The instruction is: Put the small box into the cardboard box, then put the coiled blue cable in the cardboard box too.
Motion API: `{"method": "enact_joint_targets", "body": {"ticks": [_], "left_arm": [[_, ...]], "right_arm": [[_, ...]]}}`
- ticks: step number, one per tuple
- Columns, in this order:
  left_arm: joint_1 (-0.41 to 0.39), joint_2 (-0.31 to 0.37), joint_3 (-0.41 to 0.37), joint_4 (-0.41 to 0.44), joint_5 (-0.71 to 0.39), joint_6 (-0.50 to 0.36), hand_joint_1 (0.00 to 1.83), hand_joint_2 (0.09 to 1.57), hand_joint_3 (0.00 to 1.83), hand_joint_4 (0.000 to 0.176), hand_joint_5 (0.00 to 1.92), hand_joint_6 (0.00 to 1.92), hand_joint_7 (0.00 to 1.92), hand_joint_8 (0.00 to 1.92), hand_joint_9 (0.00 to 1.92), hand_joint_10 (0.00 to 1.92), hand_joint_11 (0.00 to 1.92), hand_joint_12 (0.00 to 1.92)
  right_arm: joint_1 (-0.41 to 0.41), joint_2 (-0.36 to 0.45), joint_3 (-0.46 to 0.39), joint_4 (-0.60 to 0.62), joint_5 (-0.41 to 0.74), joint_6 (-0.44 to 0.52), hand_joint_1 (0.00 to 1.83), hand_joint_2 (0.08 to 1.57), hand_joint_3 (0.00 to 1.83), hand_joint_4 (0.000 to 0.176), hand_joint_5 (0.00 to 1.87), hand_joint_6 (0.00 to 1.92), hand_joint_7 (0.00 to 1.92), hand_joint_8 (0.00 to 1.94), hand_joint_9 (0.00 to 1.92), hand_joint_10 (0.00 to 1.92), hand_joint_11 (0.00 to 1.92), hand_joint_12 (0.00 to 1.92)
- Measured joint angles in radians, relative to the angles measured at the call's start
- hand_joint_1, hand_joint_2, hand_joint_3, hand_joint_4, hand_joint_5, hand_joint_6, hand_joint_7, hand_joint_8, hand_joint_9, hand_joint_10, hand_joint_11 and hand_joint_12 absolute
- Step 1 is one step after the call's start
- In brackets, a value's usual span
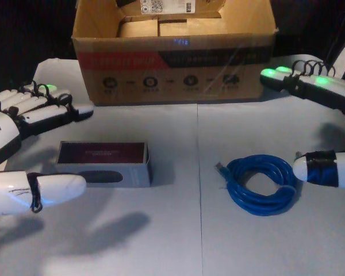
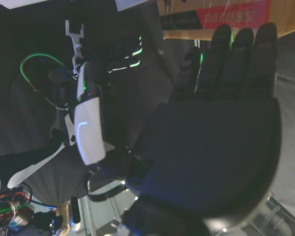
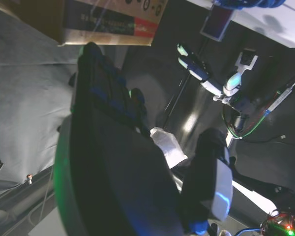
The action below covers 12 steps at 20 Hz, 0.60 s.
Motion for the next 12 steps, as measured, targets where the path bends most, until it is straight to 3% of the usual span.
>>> {"method": "enact_joint_targets", "body": {"ticks": [2, 9, 12], "left_arm": [[0.000, -0.001, 0.003, 0.001, 0.005, 0.000, 0.32, 1.02, 0.00, 0.176, 0.25, 0.01, 0.12, 0.00, 0.08, 0.01, 0.01, 0.08], [-0.017, -0.024, 0.019, 0.023, 0.033, 0.000, 0.62, 0.85, 0.00, 0.176, 0.21, 0.00, 0.12, 0.00, 0.11, 0.00, 0.00, 0.13], [-0.095, -0.077, 0.061, 0.043, 0.111, 0.001, 0.61, 0.81, 0.00, 0.176, 0.19, 0.00, 0.10, 0.00, 0.17, 0.01, 0.04, 0.21]], "right_arm": [[0.003, 0.000, 0.005, -0.004, -0.010, 0.000, 0.26, 1.17, 0.01, 0.176, 0.00, 0.00, 0.00, 0.00, 0.00, 0.00, 0.00, 0.00], [0.024, 0.000, 0.011, -0.001, -0.024, 0.000, 0.26, 1.19, 0.00, 0.176, 0.00, 0.00, 0.00, 0.00, 0.00, 0.00, 0.00, 0.00], [0.024, -0.004, 0.013, -0.002, -0.028, 0.000, 0.25, 1.20, 0.00, 0.176, 0.00, 0.00, 0.00, 0.00, 0.00, 0.00, 0.00, 0.00]]}}
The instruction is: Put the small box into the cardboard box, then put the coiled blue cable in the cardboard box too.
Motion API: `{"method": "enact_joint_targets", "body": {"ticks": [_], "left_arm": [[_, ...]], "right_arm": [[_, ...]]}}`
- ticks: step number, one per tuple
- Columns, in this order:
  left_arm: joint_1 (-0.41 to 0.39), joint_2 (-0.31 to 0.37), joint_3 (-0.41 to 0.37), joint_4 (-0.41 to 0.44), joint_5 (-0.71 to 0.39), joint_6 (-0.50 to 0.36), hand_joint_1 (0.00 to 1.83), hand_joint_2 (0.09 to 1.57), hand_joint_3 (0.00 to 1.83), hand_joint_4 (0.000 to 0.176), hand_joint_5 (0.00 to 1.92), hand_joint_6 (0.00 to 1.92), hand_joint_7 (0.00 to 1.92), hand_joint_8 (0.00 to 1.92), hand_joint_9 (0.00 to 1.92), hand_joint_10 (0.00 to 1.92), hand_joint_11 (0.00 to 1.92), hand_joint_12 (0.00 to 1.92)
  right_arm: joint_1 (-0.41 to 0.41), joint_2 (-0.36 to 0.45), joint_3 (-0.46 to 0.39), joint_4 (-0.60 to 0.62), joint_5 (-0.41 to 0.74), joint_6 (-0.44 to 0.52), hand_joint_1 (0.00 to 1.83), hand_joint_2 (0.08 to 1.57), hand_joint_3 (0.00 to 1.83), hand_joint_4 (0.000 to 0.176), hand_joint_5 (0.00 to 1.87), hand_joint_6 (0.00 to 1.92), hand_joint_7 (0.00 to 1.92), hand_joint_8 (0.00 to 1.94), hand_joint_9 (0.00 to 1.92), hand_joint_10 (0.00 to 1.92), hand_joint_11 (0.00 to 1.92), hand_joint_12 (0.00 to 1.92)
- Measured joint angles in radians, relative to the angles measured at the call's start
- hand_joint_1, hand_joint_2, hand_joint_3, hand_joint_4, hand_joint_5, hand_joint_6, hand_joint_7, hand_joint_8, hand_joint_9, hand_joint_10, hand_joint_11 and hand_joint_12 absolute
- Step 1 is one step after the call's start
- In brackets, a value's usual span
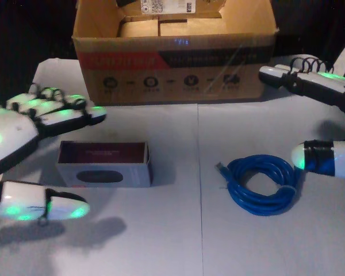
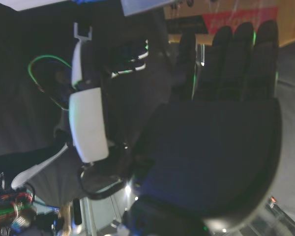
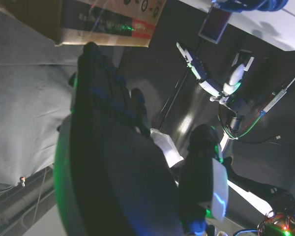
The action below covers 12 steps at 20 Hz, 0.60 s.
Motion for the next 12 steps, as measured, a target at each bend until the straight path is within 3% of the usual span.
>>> {"method": "enact_joint_targets", "body": {"ticks": [2, 4, 5, 6, 7, 8, 9, 10, 11, 12], "left_arm": [[-0.050, -0.034, 0.024, 0.034, 0.041, -0.001, 0.60, 0.79, 0.00, 0.176, 0.15, 0.00, 0.10, 0.00, 0.16, 0.00, 0.00, 0.40], [-0.086, -0.069, 0.052, 0.054, 0.083, -0.001, 0.66, 0.80, 0.00, 0.176, 0.15, 0.00, 0.11, 0.01, 0.16, 0.00, 0.00, 0.37], [-0.097, -0.083, 0.065, 0.054, 0.101, 0.000, 0.68, 0.82, 0.00, 0.176, 0.17, 0.00, 0.15, 0.00, 0.19, 0.00, 0.00, 0.47], [-0.110, -0.097, 0.080, 0.050, 0.122, -0.001, 0.70, 0.87, 0.00, 0.151, 0.24, 0.00, 0.27, 0.00, 0.31, 0.00, 0.00, 0.95], [-0.117, -0.100, 0.084, 0.050, 0.135, 0.000, 0.74, 0.88, 0.00, 0.105, 0.35, 0.00, 0.40, 0.00, 0.45, 0.01, 0.05, 1.20], [-0.124, -0.105, 0.090, 0.050, 0.142, -0.001, 0.77, 0.95, 0.00, 0.075, 0.48, 0.01, 0.56, 0.01, 0.58, 0.03, 0.16, 1.27], [-0.124, -0.107, 0.090, 0.049, 0.146, -0.001, 0.90, 1.05, 0.01, 0.002, 0.74, 0.02, 0.84, 0.02, 0.80, 0.19, 0.37, 1.36], [-0.124, -0.108, 0.090, 0.050, 0.152, -0.001, 1.20, 1.17, 0.00, 0.000, 0.85, 0.98, 0.91, 1.21, 0.83, 1.02, 0.70, 1.52], [-0.124, -0.108, 0.090, 0.055, 0.156, -0.001, 1.21, 1.16, 0.00, 0.000, 0.90, 0.98, 0.89, 1.28, 0.85, 1.18, 0.80, 1.51], [-0.124, -0.108, 0.090, 0.056, 0.152, -0.001, 1.21, 1.16, 0.00, 0.000, 0.90, 0.99, 0.88, 1.28, 0.89, 1.20, 0.84, 1.49]], "right_arm": [[0.000, 0.000, 0.000, 0.001, 0.000, 0.000, 0.27, 1.20, 0.00, 0.176, 0.04, 0.01, 0.00, 0.00, 0.00, 0.00, 0.00, 0.00], [0.000, -0.002, 0.002, 0.001, -0.001, 0.000, 0.29, 1.20, 0.00, 0.176, 0.06, 0.01, 0.00, 0.00, 0.00, 0.00, 0.00, 0.00], [0.000, -0.005, 0.004, 0.003, -0.002, 0.000, 0.29, 1.20, 0.00, 0.176, 0.09, 0.02, 0.00, 0.00, 0.00, 0.00, 0.00, 0.00], [0.000, -0.008, 0.006, 0.003, -0.002, 0.000, 0.32, 1.20, 0.00, 0.176, 0.08, 0.01, 0.00, 0.00, 0.00, 0.00, 0.00, 0.00], [0.000, -0.009, 0.006, 0.001, -0.002, 0.000, 0.27, 1.22, 0.01, 0.176, 0.09, 0.01, 0.00, 0.00, 0.00, 0.00, 0.00, 0.00], [0.000, -0.009, 0.006, 0.000, -0.002, 0.000, 0.26, 1.22, 0.01, 0.176, 0.07, 0.00, 0.00, 0.00, 0.00, 0.00, 0.00, 0.00], [0.000, -0.009, 0.006, 0.001, -0.001, 0.000, 0.25, 1.22, 0.01, 0.176, 0.07, 0.00, 0.00, 0.00, 0.00, 0.00, 0.00, 0.00], [0.000, -0.009, 0.006, 0.001, -0.001, 0.000, 0.28, 1.22, 0.00, 0.176, 0.08, 0.00, 0.00, 0.00, 0.00, 0.00, 0.00, 0.00], [0.000, -0.009, 0.006, 0.001, -0.002, 0.000, 0.31, 1.21, 0.00, 0.176, 0.09, 0.00, 0.00, 0.00, 0.00, 0.00, 0.00, 0.00], [0.000, -0.009, 0.006, 0.000, -0.001, 0.000, 0.33, 1.20, 0.00, 0.176, 0.08, 0.00, 0.00, 0.00, 0.00, 0.00, 0.00, 0.00]]}}
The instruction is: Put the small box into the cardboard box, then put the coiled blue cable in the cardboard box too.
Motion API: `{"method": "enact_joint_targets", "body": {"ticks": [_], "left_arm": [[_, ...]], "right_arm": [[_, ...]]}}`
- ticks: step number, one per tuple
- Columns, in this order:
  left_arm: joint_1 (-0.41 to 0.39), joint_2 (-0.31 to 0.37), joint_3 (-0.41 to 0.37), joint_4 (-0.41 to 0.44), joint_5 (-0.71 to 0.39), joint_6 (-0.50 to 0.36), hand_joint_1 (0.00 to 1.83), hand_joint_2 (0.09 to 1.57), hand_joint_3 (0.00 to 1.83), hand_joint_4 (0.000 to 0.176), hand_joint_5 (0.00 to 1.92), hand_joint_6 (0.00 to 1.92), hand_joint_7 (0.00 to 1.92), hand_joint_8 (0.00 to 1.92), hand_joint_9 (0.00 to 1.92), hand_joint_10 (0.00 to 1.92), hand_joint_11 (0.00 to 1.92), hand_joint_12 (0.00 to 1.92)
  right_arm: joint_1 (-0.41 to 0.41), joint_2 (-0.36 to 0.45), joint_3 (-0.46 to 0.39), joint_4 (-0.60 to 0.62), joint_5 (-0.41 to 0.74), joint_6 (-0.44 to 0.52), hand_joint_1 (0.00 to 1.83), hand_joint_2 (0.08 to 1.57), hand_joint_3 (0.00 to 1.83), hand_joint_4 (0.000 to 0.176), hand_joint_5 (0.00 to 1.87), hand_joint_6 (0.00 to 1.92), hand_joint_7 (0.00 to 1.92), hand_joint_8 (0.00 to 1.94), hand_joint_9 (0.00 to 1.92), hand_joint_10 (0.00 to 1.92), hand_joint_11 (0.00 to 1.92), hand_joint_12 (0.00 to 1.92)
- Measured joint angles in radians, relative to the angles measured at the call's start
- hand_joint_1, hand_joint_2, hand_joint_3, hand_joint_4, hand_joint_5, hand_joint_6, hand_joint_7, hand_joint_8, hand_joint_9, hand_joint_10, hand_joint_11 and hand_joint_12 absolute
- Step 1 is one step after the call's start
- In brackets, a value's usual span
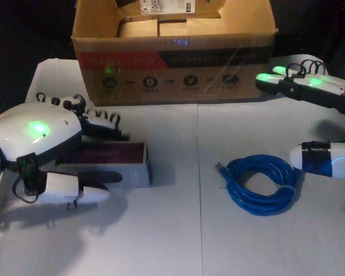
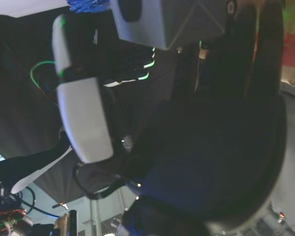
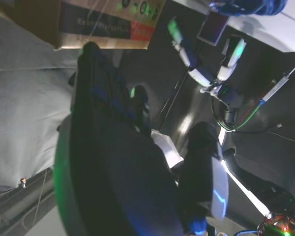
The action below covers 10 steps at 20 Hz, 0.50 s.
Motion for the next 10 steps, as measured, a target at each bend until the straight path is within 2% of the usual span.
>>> {"method": "enact_joint_targets", "body": {"ticks": [1, 2, 3, 4, 5, 6, 7, 8, 9, 10], "left_arm": [[0.000, 0.000, 0.000, -0.001, -0.006, 0.001, 1.20, 1.17, 0.00, 0.000, 0.90, 1.00, 0.88, 1.28, 0.89, 1.15, 0.84, 1.47], [0.000, 0.001, 0.000, -0.005, -0.010, -0.002, 1.20, 1.16, 0.00, 0.000, 0.91, 0.99, 0.87, 1.27, 0.89, 1.00, 0.78, 1.40], [-0.001, 0.003, 0.000, -0.006, -0.015, -0.001, 1.33, 1.14, 0.00, 0.000, 0.93, 0.89, 0.86, 1.17, 0.93, 1.26, 0.78, 1.40], [-0.012, 0.009, 0.000, -0.001, -0.016, -0.001, 1.24, 1.14, 0.00, 0.000, 0.99, 0.85, 0.87, 1.24, 0.91, 1.06, 0.81, 1.39], [-0.024, 0.022, -0.003, 0.000, -0.030, -0.002, 1.34, 1.14, 0.01, 0.000, 0.96, 0.86, 0.83, 1.19, 0.91, 1.24, 0.78, 1.35], [-0.029, 0.039, -0.012, 0.001, -0.049, -0.004, 1.37, 1.13, 0.00, 0.000, 0.98, 0.83, 0.86, 1.11, 0.92, 1.27, 0.75, 1.34], [-0.031, 0.061, -0.016, 0.018, -0.080, -0.029, 1.26, 1.11, 0.00, 0.000, 1.06, 0.77, 0.92, 1.13, 0.95, 0.95, 0.78, 1.39], [-0.031, 0.090, -0.016, 0.044, -0.129, -0.071, 1.37, 1.12, 0.00, 0.000, 1.02, 0.82, 0.87, 1.05, 0.94, 1.26, 0.74, 1.46], [-0.031, 0.113, -0.023, 0.046, -0.164, -0.088, 1.37, 1.12, 0.00, 0.000, 0.98, 0.87, 0.89, 1.04, 0.93, 1.26, 0.72, 1.45], [-0.031, 0.132, -0.029, 0.047, -0.197, -0.094, 1.36, 1.15, 0.00, 0.000, 0.92, 1.02, 0.85, 1.12, 0.83, 1.33, 0.61, 1.42]], "right_arm": [[0.000, 0.000, 0.000, 0.000, 0.000, 0.000, 0.34, 1.20, 0.00, 0.176, 0.10, 0.01, 0.00, 0.00, 0.00, 0.00, 0.00, 0.00], [0.000, 0.000, 0.000, 0.001, 0.000, 0.000, 0.36, 1.20, 0.00, 0.176, 0.12, 0.01, 0.00, 0.00, 0.00, 0.00, 0.00, 0.00], [0.000, 0.000, 0.000, 0.000, 0.000, 0.000, 0.37, 1.20, 0.00, 0.176, 0.12, 0.01, 0.00, 0.00, 0.00, 0.00, 0.00, 0.00], [0.000, 0.000, 0.000, 0.000, 0.000, 0.000, 0.37, 1.19, 0.00, 0.176, 0.13, 0.01, 0.00, 0.00, 0.00, 0.00, 0.00, 0.00], [0.000, -0.001, 0.000, 0.001, 0.000, 0.000, 0.35, 1.19, 0.00, 0.176, 0.14, 0.01, 0.00, 0.00, 0.00, 0.00, 0.00, 0.00], [0.000, -0.001, 0.000, 0.000, 0.000, 0.000, 0.24, 1.23, 0.01, 0.176, 0.13, 0.00, 0.00, 0.00, 0.00, 0.00, 0.00, 0.00], [0.000, -0.001, 0.000, 0.000, 0.000, 0.000, 0.21, 1.24, 0.01, 0.176, 0.14, 0.01, 0.01, 0.00, 0.00, 0.00, 0.00, 0.00], [0.000, -0.001, 0.000, 0.003, -0.001, 0.000, 0.20, 1.25, 0.01, 0.176, 0.14, 0.00, 0.06, 0.01, 0.00, 0.00, 0.00, 0.00], [0.000, -0.001, 0.000, 0.003, 0.000, 0.000, 0.24, 1.23, 0.00, 0.176, 0.11, 0.00, 0.06, 0.01, 0.00, 0.00, 0.00, 0.00], [0.000, -0.001, 0.000, 0.003, 0.000, 0.000, 0.23, 1.24, 0.00, 0.176, 0.13, 0.01, 0.06, 0.00, 0.00, 0.00, 0.00, 0.00]]}}
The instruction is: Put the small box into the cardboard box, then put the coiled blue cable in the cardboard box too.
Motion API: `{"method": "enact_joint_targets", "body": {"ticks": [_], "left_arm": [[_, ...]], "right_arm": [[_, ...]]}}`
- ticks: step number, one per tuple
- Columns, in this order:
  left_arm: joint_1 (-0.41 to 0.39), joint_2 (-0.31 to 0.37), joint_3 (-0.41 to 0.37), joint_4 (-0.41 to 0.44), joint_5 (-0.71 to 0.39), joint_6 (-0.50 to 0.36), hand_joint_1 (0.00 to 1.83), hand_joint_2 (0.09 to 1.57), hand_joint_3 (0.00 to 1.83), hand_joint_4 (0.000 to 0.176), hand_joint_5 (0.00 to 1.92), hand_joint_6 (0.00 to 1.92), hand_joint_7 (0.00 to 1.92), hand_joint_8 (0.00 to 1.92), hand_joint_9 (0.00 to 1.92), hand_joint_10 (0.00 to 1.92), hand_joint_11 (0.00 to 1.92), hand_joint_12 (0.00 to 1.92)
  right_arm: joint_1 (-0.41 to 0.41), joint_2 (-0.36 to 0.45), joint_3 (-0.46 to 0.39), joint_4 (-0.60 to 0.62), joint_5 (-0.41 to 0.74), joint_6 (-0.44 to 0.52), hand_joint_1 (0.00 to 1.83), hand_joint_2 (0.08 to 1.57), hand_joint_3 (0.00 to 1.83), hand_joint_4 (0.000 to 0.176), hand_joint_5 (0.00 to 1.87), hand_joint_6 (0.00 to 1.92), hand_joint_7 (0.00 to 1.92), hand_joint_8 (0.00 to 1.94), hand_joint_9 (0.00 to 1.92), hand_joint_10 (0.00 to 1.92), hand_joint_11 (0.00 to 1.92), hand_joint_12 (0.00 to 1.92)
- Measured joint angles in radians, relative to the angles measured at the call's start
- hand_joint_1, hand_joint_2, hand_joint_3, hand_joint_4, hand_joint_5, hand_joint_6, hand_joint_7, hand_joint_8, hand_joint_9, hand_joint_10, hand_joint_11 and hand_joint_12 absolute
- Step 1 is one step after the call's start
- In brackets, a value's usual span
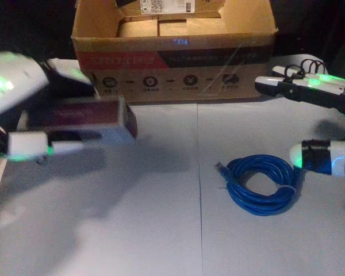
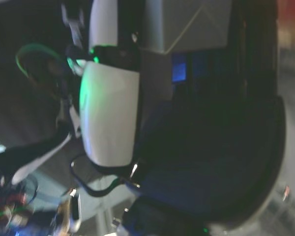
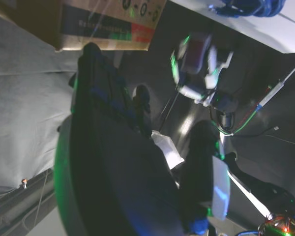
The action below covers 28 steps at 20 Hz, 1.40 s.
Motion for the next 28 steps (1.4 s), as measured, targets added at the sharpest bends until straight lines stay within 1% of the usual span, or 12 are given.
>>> {"method": "enact_joint_targets", "body": {"ticks": [1, 2, 6, 11, 17, 20, 21, 22, 23, 24, 25, 28], "left_arm": [[-0.002, 0.025, -0.010, 0.005, -0.050, 0.000, 1.33, 1.20, 0.00, 0.000, 0.90, 1.25, 0.74, 1.11, 0.70, 1.38, 0.55, 1.41], [-0.034, 0.043, -0.008, 0.010, -0.132, -0.003, 1.34, 1.19, 0.00, 0.000, 0.91, 1.24, 0.77, 1.09, 0.73, 1.35, 0.55, 1.42], [-0.190, -0.002, 0.063, -0.018, -0.175, 0.028, 1.34, 1.18, 0.00, 0.000, 0.88, 1.28, 0.79, 1.06, 0.74, 1.35, 0.55, 1.42], [-0.438, -0.194, 0.256, -0.015, 0.060, 0.032, 1.33, 1.20, 0.00, 0.000, 0.90, 1.27, 0.73, 1.11, 0.69, 1.38, 0.54, 1.42], [-0.518, -0.409, 0.458, -0.043, 0.271, 0.032, 1.33, 1.20, 0.00, 0.000, 0.90, 1.27, 0.73, 1.11, 0.69, 1.38, 0.54, 1.42], [-0.541, -0.433, 0.495, -0.045, 0.293, 0.032, 1.33, 1.20, 0.00, 0.000, 0.90, 1.26, 0.74, 1.11, 0.69, 1.38, 0.54, 1.42], [-0.542, -0.433, 0.501, -0.047, 0.289, 0.031, 1.12, 1.07, 0.00, 0.000, 0.75, 0.57, 0.79, 1.20, 0.74, 1.51, 0.61, 1.79], [-0.542, -0.433, 0.505, -0.051, 0.290, 0.032, 0.91, 0.97, 0.00, 0.000, 0.66, 0.10, 0.55, 0.75, 0.54, 0.97, 0.39, 1.55], [-0.542, -0.434, 0.509, -0.058, 0.295, 0.033, 0.79, 0.93, 0.00, 0.064, 0.58, 0.01, 0.54, 0.07, 0.46, 0.20, 0.01, 1.25], [-0.542, -0.434, 0.512, -0.070, 0.296, 0.037, 0.74, 0.93, 0.00, 0.135, 0.35, 0.00, 0.33, 0.00, 0.37, 0.02, 0.00, 1.17], [-0.542, -0.434, 0.511, -0.067, 0.303, 0.038, 0.74, 0.92, 0.00, 0.168, 0.26, 0.00, 0.24, 0.00, 0.43, 0.03, 0.08, 1.23], [-0.542, -0.435, 0.506, -0.045, 0.299, 0.037, 0.69, 0.91, 0.00, 0.176, 0.17, 0.00, 0.17, 0.00, 0.23, 0.02, 0.00, 0.90]], "right_arm": [[0.000, -0.001, 0.000, 0.000, 0.000, 0.000, 0.18, 1.25, 0.00, 0.176, 0.17, 0.01, 0.03, 0.00, 0.00, 0.00, 0.00, 0.00], [0.000, -0.004, 0.000, 0.000, 0.000, 0.000, 0.17, 1.24, 0.00, 0.176, 0.18, 0.01, 0.00, 0.00, 0.00, 0.00, 0.00, 0.00], [0.000, -0.005, 0.000, 0.002, -0.001, -0.001, 0.20, 1.25, 0.00, 0.176, 0.25, 0.01, 0.01, 0.00, 0.00, 0.00, 0.00, 0.00], [0.000, -0.015, 0.013, 0.000, 0.000, 0.000, 0.27, 1.23, 0.00, 0.176, 0.20, 0.01, 0.03, 0.01, 0.00, 0.00, 0.00, 0.00], [0.005, -0.047, 0.040, -0.020, -0.001, 0.000, 0.20, 1.25, 0.00, 0.176, 0.20, 0.00, 0.05, 0.01, 0.00, 0.00, 0.00, 0.00], [0.035, -0.057, 0.054, -0.039, -0.005, 0.000, 0.24, 1.24, 0.00, 0.176, 0.23, 0.01, 0.04, 0.00, 0.00, 0.00, 0.00, 0.00], [0.045, -0.061, 0.057, -0.039, -0.002, 0.000, 0.24, 1.24, 0.00, 0.176, 0.23, 0.01, 0.04, 0.00, 0.00, 0.00, 0.00, 0.00], [0.048, -0.064, 0.058, -0.042, 0.002, 0.000, 0.23, 1.25, 0.00, 0.176, 0.26, 0.01, 0.04, 0.00, 0.00, 0.00, 0.00, 0.00], [0.048, -0.068, 0.058, -0.049, 0.005, 0.000, 0.24, 1.25, 0.00, 0.176, 0.27, 0.01, 0.04, 0.00, 0.00, 0.00, 0.00, 0.00], [0.048, -0.072, 0.058, -0.057, 0.002, 0.000, 0.23, 1.25, 0.00, 0.176, 0.26, 0.01, 0.03, 0.00, 0.00, 0.00, 0.00, 0.00], [0.048, -0.073, 0.058, -0.064, -0.004, 0.000, 0.24, 1.25, 0.00, 0.176, 0.26, 0.01, 0.03, 0.00, 0.00, 0.00, 0.00, 0.00], [0.048, -0.073, 0.058, -0.054, -0.001, 0.000, 0.27, 1.24, 0.00, 0.176, 0.28, 0.00, 0.05, 0.00, 0.00, 0.00, 0.00, 0.00]]}}
